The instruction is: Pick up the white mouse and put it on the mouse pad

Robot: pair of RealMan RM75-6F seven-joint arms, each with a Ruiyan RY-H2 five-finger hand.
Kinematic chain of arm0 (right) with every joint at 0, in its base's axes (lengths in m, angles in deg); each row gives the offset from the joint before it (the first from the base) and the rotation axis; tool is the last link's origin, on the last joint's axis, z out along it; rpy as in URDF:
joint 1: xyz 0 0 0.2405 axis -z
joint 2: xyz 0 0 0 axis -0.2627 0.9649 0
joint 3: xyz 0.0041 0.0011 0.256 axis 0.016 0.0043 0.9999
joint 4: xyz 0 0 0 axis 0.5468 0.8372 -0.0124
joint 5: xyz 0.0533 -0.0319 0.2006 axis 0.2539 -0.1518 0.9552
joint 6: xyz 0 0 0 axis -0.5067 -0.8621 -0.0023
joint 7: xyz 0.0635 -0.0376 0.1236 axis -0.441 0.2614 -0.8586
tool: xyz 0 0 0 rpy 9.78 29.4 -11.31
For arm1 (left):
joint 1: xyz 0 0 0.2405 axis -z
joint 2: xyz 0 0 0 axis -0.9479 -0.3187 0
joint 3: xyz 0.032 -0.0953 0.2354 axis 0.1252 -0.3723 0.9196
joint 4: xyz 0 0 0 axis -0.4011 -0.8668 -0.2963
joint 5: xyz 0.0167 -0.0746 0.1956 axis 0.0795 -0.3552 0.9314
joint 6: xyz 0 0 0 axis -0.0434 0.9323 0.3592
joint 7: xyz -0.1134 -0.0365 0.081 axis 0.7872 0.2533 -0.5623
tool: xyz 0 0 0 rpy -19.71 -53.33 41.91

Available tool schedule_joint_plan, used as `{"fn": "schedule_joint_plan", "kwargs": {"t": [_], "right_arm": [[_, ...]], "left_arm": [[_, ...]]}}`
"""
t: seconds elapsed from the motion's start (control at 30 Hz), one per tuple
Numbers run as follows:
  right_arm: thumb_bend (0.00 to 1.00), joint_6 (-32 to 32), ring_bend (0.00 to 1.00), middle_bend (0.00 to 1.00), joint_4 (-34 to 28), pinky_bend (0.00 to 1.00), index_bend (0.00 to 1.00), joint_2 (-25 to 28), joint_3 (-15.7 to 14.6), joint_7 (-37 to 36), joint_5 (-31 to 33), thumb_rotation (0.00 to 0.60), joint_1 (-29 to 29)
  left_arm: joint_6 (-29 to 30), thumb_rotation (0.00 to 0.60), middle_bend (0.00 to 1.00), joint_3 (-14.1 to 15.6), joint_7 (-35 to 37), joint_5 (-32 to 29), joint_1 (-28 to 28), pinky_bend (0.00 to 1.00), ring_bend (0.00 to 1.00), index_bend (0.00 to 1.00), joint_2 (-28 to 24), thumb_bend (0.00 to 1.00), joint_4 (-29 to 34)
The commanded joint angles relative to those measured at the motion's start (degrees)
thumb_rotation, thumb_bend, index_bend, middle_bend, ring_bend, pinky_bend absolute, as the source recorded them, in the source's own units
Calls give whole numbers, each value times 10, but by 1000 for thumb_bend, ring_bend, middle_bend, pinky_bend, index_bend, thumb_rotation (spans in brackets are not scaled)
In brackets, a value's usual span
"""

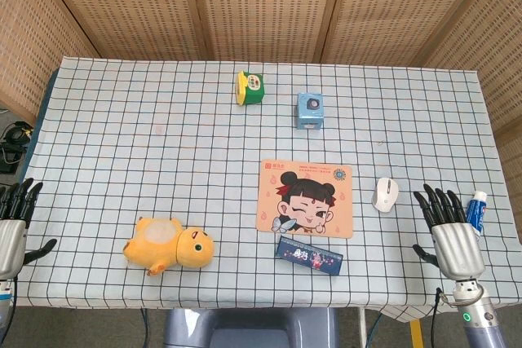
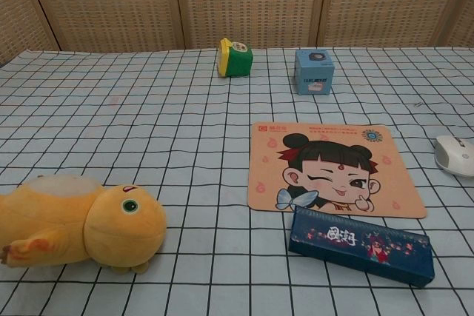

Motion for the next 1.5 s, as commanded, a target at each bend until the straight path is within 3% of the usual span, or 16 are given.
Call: {"fn": "schedule_joint_plan", "kwargs": {"t": [0.03, 1.0, 1.23, 1.3, 1.5], "right_arm": [[87, 0, 0, 0, 0, 0, 28, 0, 0, 0, 0, 600, 0], [88, 18, 0, 0, -12, 0, 28, 1, 0, -7, 3, 600, -10], [88, 66, 0, 0, -71, 0, 28, 1, 24, -2, 38, 600, -38], [102, 109, 0, 0, -98, 0, 28, -7, 48, 10, 74, 600, -66], [270, 154, 0, 0, -109, 0, 28, -35, 82, 56, 135, 600, -103]], "left_arm": [[0, 600, 0, 0, 0, 0, 0, 0, 0, 0, 0, 0, 0], [5, 600, 0, -1, 4, 1, -2, 0, 0, 0, -2, 0, 2], [2, 600, 0, -3, 4, -1, 1, 0, 0, 0, -1, 0, 0], [1, 600, 0, -4, 4, -1, 2, 0, 0, 0, 0, 0, -1], [-5, 600, 0, -6, 10, -7, 4, 0, 0, 0, 1, 0, -5]]}}
